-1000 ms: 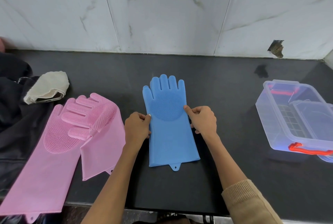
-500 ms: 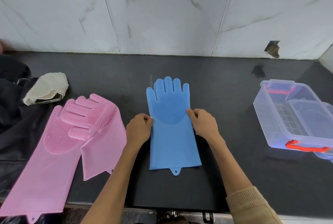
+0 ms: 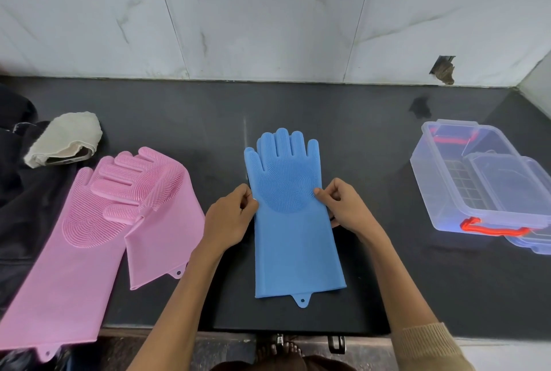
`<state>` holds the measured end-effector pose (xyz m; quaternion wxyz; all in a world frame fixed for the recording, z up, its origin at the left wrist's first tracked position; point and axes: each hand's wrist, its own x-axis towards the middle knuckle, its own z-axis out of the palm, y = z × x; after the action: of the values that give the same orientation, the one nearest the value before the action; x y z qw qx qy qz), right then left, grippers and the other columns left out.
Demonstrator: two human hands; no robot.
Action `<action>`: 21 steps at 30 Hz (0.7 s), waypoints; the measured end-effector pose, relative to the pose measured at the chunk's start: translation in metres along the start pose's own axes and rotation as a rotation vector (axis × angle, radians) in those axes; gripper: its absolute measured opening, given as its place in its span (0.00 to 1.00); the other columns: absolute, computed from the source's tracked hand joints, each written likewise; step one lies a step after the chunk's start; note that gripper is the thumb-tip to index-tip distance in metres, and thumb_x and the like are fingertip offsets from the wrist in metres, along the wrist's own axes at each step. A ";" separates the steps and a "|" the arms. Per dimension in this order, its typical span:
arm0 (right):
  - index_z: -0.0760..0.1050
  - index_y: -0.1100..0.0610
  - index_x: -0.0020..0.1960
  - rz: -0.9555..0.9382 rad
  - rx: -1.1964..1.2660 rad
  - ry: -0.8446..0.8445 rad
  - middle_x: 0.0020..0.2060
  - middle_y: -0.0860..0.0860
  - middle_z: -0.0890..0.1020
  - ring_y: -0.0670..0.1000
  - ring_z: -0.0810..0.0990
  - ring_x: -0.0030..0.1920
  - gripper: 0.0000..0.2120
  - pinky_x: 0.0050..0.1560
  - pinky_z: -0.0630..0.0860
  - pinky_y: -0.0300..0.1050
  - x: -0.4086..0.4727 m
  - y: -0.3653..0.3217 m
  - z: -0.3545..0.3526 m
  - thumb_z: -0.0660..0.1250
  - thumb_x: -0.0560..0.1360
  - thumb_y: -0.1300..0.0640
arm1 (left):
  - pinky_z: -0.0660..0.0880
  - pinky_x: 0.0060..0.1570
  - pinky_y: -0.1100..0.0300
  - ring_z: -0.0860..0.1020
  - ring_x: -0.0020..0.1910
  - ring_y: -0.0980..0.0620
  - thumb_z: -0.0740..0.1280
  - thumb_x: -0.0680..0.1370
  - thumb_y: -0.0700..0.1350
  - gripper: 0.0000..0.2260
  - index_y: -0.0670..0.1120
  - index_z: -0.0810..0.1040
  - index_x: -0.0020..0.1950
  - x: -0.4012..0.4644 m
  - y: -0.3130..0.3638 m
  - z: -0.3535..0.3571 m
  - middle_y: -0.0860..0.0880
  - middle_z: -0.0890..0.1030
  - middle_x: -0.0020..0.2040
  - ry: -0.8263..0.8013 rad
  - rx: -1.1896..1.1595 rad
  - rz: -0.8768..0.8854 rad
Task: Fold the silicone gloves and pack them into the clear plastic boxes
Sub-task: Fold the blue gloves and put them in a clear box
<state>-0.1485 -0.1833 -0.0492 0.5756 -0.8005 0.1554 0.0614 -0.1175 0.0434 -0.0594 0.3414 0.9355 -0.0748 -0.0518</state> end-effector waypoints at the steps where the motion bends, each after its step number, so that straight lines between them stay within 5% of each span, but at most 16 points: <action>1: 0.65 0.57 0.41 -0.001 -0.014 0.009 0.39 0.54 0.82 0.44 0.83 0.33 0.14 0.26 0.76 0.36 -0.001 0.000 0.000 0.64 0.77 0.49 | 0.71 0.35 0.63 0.74 0.32 0.54 0.60 0.79 0.50 0.12 0.51 0.66 0.36 -0.002 0.000 0.000 0.53 0.77 0.34 0.018 -0.015 0.002; 6: 0.66 0.57 0.41 0.007 -0.057 0.056 0.40 0.56 0.82 0.51 0.82 0.36 0.15 0.26 0.78 0.40 -0.002 -0.002 0.005 0.66 0.76 0.48 | 0.76 0.39 0.59 0.76 0.36 0.52 0.63 0.78 0.48 0.10 0.49 0.69 0.38 -0.007 0.002 -0.001 0.53 0.78 0.36 0.064 -0.051 -0.034; 11: 0.68 0.56 0.41 -0.013 -0.062 0.118 0.38 0.55 0.81 0.52 0.82 0.37 0.13 0.28 0.80 0.46 -0.008 -0.006 0.007 0.69 0.75 0.50 | 0.73 0.38 0.66 0.75 0.37 0.55 0.68 0.76 0.45 0.07 0.49 0.72 0.39 -0.013 0.005 0.004 0.57 0.75 0.39 0.205 -0.079 0.036; 15: 0.69 0.55 0.39 -0.296 -0.514 0.365 0.37 0.47 0.74 0.50 0.75 0.35 0.11 0.34 0.74 0.47 -0.016 0.000 0.016 0.68 0.74 0.51 | 0.76 0.43 0.60 0.77 0.42 0.53 0.68 0.75 0.38 0.04 0.45 0.79 0.48 -0.025 0.000 0.006 0.50 0.80 0.46 0.211 0.107 0.316; 21: 0.75 0.60 0.43 -0.684 -0.757 0.070 0.40 0.51 0.78 0.53 0.75 0.39 0.02 0.40 0.76 0.53 -0.008 0.010 -0.018 0.67 0.75 0.62 | 0.76 0.48 0.57 0.80 0.49 0.45 0.74 0.66 0.29 0.22 0.44 0.81 0.58 -0.025 -0.018 -0.014 0.46 0.83 0.55 -0.002 0.412 0.623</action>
<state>-0.1604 -0.2011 -0.0498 0.2271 -0.9595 -0.1294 -0.1054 -0.1382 0.0707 -0.0593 0.1452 0.9169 -0.3650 0.0700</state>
